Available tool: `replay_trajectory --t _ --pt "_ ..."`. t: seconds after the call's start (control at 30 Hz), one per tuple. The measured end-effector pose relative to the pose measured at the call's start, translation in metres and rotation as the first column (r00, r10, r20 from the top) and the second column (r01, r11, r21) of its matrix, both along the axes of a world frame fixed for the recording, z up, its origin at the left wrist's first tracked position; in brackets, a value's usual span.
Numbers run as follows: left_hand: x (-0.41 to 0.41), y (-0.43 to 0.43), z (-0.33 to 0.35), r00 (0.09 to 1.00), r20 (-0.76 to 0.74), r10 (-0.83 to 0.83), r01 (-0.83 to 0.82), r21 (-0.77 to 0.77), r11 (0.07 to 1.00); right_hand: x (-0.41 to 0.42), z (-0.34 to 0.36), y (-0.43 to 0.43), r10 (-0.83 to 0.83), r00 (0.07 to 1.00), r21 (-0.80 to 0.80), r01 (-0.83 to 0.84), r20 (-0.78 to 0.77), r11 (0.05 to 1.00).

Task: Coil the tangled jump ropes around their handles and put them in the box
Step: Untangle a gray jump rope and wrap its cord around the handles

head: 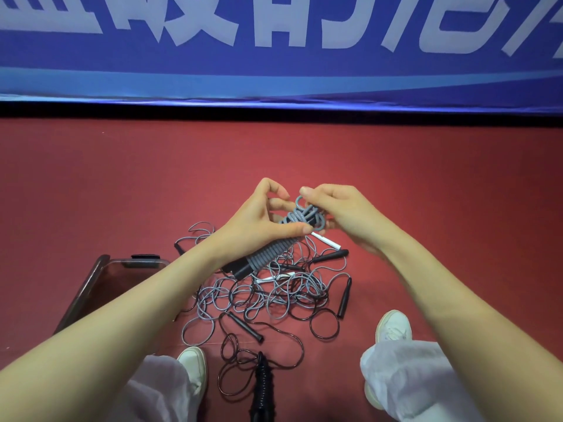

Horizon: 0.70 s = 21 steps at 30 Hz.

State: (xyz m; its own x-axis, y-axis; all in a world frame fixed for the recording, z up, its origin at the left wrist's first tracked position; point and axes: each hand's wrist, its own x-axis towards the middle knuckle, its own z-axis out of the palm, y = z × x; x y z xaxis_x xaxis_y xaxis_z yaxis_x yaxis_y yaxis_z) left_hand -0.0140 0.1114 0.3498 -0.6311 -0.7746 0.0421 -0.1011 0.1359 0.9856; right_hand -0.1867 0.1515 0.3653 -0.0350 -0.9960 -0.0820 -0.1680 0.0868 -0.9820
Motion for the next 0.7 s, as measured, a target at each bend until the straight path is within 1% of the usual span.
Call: replay_trajectory --t 0.07,0.1,0.13,0.17,0.2,0.23,0.27,0.33,0.4,0.47,0.57,0.63,0.67,0.7 --pt "-0.002 -0.001 -0.002 0.999 0.008 -0.034 0.035 -0.003 0.999 -0.001 0.001 -0.003 -0.094 0.996 -0.044 0.094 -0.007 0.995" --pt "-0.004 0.0 0.0 0.999 -0.006 -0.053 0.053 0.019 0.998 -0.002 0.002 -0.004 -0.137 0.99 -0.045 0.139 0.037 0.989" --pt "-0.007 0.002 0.001 0.998 -0.017 -0.068 0.069 0.043 0.997 -0.002 0.003 -0.005 -0.172 0.976 -0.019 0.176 0.131 0.984" --pt "-0.011 0.005 0.003 0.997 -0.017 -0.081 0.082 0.055 0.995 -0.002 0.005 -0.006 -0.201 0.945 0.031 0.199 0.257 0.979" --pt "-0.015 0.007 0.004 0.997 -0.001 -0.083 0.083 0.051 0.995 -0.003 0.005 -0.008 -0.232 0.896 0.094 0.212 0.378 0.973" --pt "-0.019 0.009 0.003 0.997 0.026 -0.073 0.072 0.043 0.996 -0.004 0.006 -0.009 -0.272 0.843 0.16 0.222 0.464 0.962" --pt "-0.023 0.01 0.001 0.997 0.054 -0.055 0.053 0.04 0.998 -0.005 0.007 -0.01 -0.317 0.8 0.217 0.237 0.509 0.947" --pt "-0.028 0.01 -0.005 0.996 0.085 -0.025 0.017 0.096 0.995 -0.007 0.004 -0.014 -0.395 0.748 0.286 0.281 0.532 0.916" --pt "-0.031 0.009 -0.009 0.996 0.084 -0.007 -0.01 0.202 0.979 -0.009 0.0 -0.017 -0.445 0.725 0.295 0.336 0.525 0.895" --pt "-0.032 0.009 -0.011 0.997 0.075 0.01 -0.03 0.262 0.965 -0.013 0.0 -0.019 -0.469 0.706 0.288 0.37 0.53 0.883" --pt "-0.033 0.011 -0.012 0.998 0.065 0.019 -0.036 0.262 0.964 -0.022 0.001 -0.021 -0.489 0.662 0.313 0.376 0.568 0.872" --pt "-0.036 0.012 -0.012 0.999 0.045 0.02 -0.031 0.266 0.963 -0.025 0.002 -0.022 -0.502 0.612 0.325 0.384 0.611 0.864" --pt "-0.037 0.012 -0.011 0.999 0.032 0.026 -0.034 0.263 0.964 -0.025 0.002 -0.022 -0.494 0.593 0.303 0.397 0.636 0.866" --pt "-0.038 0.012 -0.011 0.999 0.017 0.035 -0.038 0.254 0.966 -0.025 0.002 -0.022 -0.473 0.594 0.262 0.409 0.65 0.874"
